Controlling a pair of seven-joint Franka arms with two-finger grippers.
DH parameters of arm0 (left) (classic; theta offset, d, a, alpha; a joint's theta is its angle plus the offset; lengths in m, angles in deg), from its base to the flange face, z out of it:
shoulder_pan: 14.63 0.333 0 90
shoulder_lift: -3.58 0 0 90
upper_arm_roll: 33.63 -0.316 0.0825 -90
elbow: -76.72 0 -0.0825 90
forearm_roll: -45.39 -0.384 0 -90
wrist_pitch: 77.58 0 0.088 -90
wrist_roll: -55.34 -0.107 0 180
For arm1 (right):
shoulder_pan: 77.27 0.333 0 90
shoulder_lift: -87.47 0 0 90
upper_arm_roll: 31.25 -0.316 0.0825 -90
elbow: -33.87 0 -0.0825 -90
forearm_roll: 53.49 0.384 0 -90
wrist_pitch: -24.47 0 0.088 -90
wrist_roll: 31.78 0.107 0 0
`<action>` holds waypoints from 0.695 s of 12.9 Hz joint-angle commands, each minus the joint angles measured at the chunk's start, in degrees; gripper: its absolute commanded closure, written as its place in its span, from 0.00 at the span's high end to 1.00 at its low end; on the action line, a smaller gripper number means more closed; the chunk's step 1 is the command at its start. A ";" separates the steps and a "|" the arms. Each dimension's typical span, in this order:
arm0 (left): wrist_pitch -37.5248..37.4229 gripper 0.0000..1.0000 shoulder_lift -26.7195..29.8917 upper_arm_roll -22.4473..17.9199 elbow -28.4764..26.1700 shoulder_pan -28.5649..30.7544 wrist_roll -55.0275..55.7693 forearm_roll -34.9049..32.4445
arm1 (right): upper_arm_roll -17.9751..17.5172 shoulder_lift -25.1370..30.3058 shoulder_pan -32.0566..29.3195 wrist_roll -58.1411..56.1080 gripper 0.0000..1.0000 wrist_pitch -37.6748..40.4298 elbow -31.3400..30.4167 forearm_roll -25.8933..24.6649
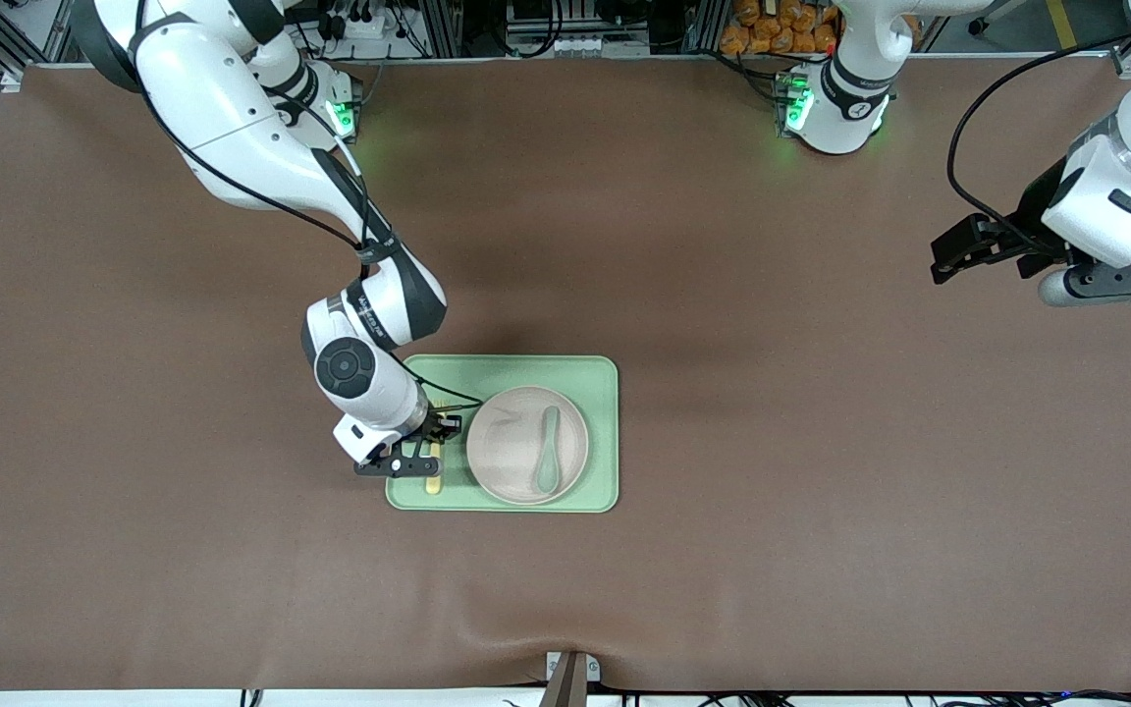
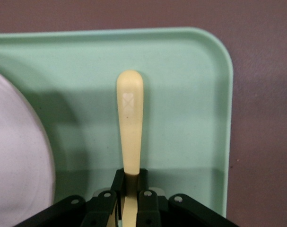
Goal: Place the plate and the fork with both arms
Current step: 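Lift the yellow fork off the plate and set it beside the plate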
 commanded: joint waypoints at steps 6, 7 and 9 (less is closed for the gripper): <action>0.31 1.00 1.08 0.02 -0.21 0.44 -1.02 -0.17 | -0.77 6.49 -3.71 1.41 1.00 17.19 6.03 -0.36; 0.40 1.00 1.08 0.02 -0.21 0.53 -1.02 -0.17 | -3.03 7.89 -6.86 0.97 1.00 22.47 8.49 -0.44; 0.31 1.00 1.35 0.02 -0.21 0.53 -1.02 -0.17 | -11.19 10.18 -14.68 1.75 1.00 30.74 12.62 -1.14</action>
